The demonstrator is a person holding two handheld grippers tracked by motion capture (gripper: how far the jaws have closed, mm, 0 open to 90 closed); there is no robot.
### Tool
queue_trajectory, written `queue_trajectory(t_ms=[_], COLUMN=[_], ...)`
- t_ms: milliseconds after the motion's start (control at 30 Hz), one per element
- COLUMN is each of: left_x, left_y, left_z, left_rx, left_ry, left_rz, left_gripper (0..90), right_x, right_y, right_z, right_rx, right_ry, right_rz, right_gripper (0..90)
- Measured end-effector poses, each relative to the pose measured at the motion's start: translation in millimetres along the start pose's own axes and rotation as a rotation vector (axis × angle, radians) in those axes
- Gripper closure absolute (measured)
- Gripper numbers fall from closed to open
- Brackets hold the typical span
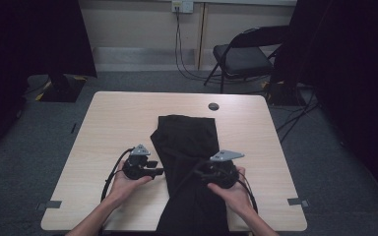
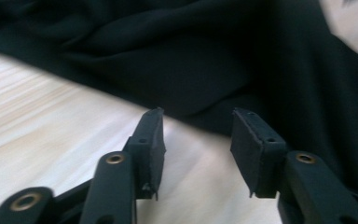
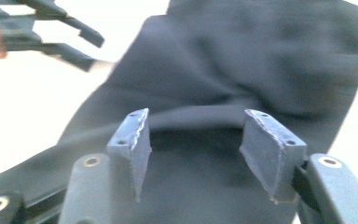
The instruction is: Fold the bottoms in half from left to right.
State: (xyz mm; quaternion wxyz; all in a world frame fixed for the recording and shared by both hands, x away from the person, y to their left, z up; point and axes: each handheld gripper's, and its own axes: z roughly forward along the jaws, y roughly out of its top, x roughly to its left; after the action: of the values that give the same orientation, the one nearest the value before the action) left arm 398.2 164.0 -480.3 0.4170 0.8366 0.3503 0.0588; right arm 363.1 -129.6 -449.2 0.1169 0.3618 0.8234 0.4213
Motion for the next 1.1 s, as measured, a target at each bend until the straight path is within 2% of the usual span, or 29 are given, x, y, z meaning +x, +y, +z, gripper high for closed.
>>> queue_trajectory(t_ms=[33, 67, 100, 133, 167, 200, 233, 267, 300, 333, 367, 400, 433, 467, 500, 600, 633, 667, 700, 733, 767, 800, 867, 900, 967, 1000, 1100], left_x=[-3.7, -10.7, -10.7, -15.3, -21.7, -21.7, -24.8, -26.4, -26.4, -24.8, -24.6, -24.6, -24.7, -24.7, -25.1, -24.6, -26.7, -26.7, -28.0, -32.1, -32.1, -33.3, -32.9, -32.1, -28.9, -28.9, -26.6], left_y=[0.9, 2.3, 2.3, 3.6, 4.2, 4.2, 4.2, 2.6, 2.6, -1.1, -2.0, -2.0, -4.2, -4.2, -6.1, -6.6, -7.4, -7.4, -7.4, -7.4, -7.4, -7.3, -5.7, -4.9, -4.3, -4.3, -3.0], left_z=[1.1, 1.9, 1.9, 1.5, 1.4, 1.4, 3.4, 7.9, 7.9, 13.6, 15.4, 15.4, 17.5, 17.5, 18.0, 16.9, 17.1, 17.1, 17.3, 17.8, 17.8, 18.8, 19.7, 19.9, 19.1, 19.1, 15.6], left_rx=[-0.001, -0.01, -0.01, -0.02, -0.038, -0.038, -0.024, 0.0, 0.0, 0.021, 0.042, 0.042, 0.061, 0.061, 0.071, 0.073, 0.07, 0.07, 0.072, 0.083, 0.083, 0.08, 0.081, 0.083, 0.079, 0.079, 0.049], left_ry=[-0.026, -0.025, -0.025, -0.041, -0.057, -0.057, -0.074, -0.062, -0.062, -0.06, -0.053, -0.053, -0.042, -0.042, -0.034, -0.026, 0.004, 0.004, 0.016, 0.05, 0.05, 0.062, 0.064, 0.062, 0.024, 0.024, -0.005], left_rz=[0.011, 0.035, 0.035, 0.031, 0.041, 0.041, 0.054, 0.064, 0.064, 0.066, 0.08, 0.08, 0.094, 0.094, 0.12, 0.111, 0.124, 0.124, 0.141, 0.176, 0.176, 0.179, 0.152, 0.152, 0.118, 0.118, 0.087], left_gripper=[60.7, 63.6, 64.0, 64.8, 64.5, 63.0, 63.0, 58.9, 58.5, 58.7, 59.0, 59.2, 59.1, 58.2, 57.4, 57.3, 57.3, 57.3, 57.3, 57.2, 57.1, 57.1, 55.2, 54.5, 52.3, 52.4, 52.8], right_x=[11.2, 25.3, 25.3, 33.2, 35.4, 35.4, 38.4, 45.2, 45.2, 47.0, 45.6, 45.6, 40.8, 40.8, 34.2, 29.2, 22.3, 17.5, 11.9, 6.0, 6.0, 0.7, -8.8, -11.1, -12.3, -12.3, -7.4], right_y=[-1.8, -6.2, -6.2, -11.7, -13.6, -13.6, -16.3, -20.5, -20.5, -20.4, -20.6, -20.6, -20.6, -20.6, -19.5, -17.1, -11.9, -8.0, -3.7, 0.3, 0.3, 3.8, 7.9, 8.0, 2.0, 2.0, -12.8], right_z=[6.9, 22.8, 22.8, 37.7, 42.3, 42.3, 47.7, 52.0, 52.0, 51.7, 50.8, 50.8, 48.4, 48.4, 45.2, 38.7, 27.0, 19.3, 10.7, 2.7, 2.7, -4.4, -14.6, -15.9, -10.5, -10.5, 7.5], right_rx=[0.015, 0.058, 0.058, 0.098, 0.117, 0.117, 0.142, 0.135, 0.135, 0.132, 0.12, 0.12, 0.117, 0.117, 0.123, 0.107, 0.071, 0.046, 0.016, -0.015, -0.015, -0.038, -0.073, -0.074, -0.049, -0.049, 0.043], right_ry=[0.047, 0.079, 0.079, 0.095, 0.095, 0.095, 0.086, 0.046, 0.046, 0.007, 0.012, 0.012, 0.025, 0.025, 0.039, 0.033, 0.037, 0.038, 0.049, 0.053, 0.053, 0.043, 0.042, 0.047, 0.074, 0.074, 0.098], right_rz=[-0.029, -0.073, -0.073, -0.085, -0.086, -0.086, -0.091, -0.139, -0.139, -0.164, -0.156, -0.156, -0.124, -0.124, -0.088, -0.07, -0.049, -0.034, -0.008, 0.013, 0.013, 0.029, 0.051, 0.05, 0.055, 0.055, 0.047], right_gripper=[39.3, 36.9, 36.9, 34.6, 33.0, 33.0, 31.8, 31.9, 31.9, 46.7, 60.2, 60.2, 85.8, 85.8, 88.1, 88.5, 88.5, 88.4, 88.5, 88.4, 88.4, 88.4, 87.8, 87.9, 84.8, 84.8, 81.7])
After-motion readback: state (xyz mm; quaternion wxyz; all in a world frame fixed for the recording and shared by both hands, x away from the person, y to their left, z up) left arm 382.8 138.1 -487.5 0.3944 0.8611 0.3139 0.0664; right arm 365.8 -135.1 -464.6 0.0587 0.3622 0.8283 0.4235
